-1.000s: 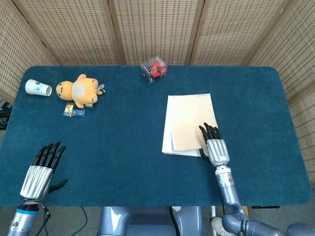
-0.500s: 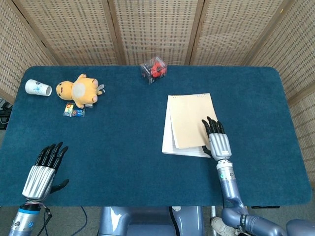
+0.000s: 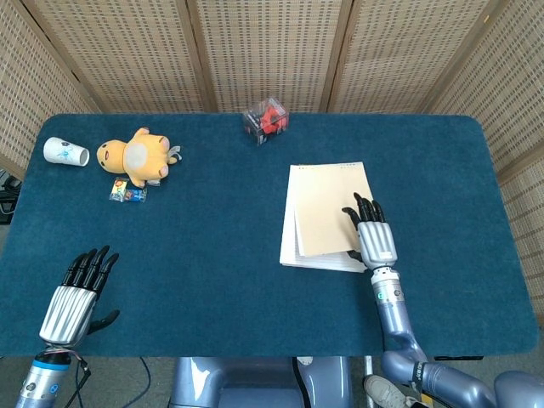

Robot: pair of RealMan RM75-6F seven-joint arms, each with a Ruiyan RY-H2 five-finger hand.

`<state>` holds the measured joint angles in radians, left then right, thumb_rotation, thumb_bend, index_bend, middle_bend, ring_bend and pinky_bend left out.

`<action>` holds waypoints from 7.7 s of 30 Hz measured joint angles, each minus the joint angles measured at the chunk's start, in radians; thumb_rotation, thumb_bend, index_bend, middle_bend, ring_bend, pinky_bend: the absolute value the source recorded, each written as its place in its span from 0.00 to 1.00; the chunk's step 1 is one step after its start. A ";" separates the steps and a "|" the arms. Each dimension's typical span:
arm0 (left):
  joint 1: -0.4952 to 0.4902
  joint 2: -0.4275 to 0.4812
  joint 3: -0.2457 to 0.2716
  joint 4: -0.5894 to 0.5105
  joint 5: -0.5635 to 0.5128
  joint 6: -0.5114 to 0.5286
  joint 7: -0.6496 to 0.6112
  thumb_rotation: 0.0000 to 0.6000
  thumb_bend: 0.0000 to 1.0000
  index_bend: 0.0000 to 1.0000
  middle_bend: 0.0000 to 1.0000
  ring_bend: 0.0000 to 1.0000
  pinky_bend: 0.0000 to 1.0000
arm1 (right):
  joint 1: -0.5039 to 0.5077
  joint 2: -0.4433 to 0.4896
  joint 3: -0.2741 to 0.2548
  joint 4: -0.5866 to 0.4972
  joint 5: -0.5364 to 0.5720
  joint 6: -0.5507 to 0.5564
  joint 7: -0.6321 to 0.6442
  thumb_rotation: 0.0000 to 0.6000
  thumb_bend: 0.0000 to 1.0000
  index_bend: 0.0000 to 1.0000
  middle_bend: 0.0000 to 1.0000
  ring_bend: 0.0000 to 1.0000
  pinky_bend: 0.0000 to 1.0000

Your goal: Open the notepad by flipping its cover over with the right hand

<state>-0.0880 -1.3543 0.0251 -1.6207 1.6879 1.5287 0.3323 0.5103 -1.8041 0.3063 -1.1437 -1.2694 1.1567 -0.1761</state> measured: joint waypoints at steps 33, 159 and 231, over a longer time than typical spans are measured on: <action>-0.001 0.003 0.002 -0.011 -0.010 -0.008 0.002 1.00 0.00 0.00 0.00 0.00 0.07 | 0.029 -0.047 -0.022 0.139 -0.084 0.119 0.153 1.00 0.64 0.74 0.74 0.61 0.79; 0.009 -0.003 0.021 -0.033 0.040 0.012 0.037 1.00 0.00 0.00 0.00 0.00 0.07 | -0.467 0.277 -0.460 0.241 -0.500 0.623 0.547 1.00 0.63 0.75 0.74 0.64 0.82; -0.018 0.000 -0.001 -0.026 -0.044 -0.059 -0.001 1.00 0.00 0.00 0.00 0.00 0.07 | 0.095 0.314 -0.002 -0.116 -0.220 0.132 0.123 1.00 0.62 0.73 0.73 0.63 0.81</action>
<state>-0.1062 -1.3541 0.0238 -1.6464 1.6435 1.4700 0.3316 0.6057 -1.4898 0.3047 -1.2595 -1.4894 1.2887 -0.0531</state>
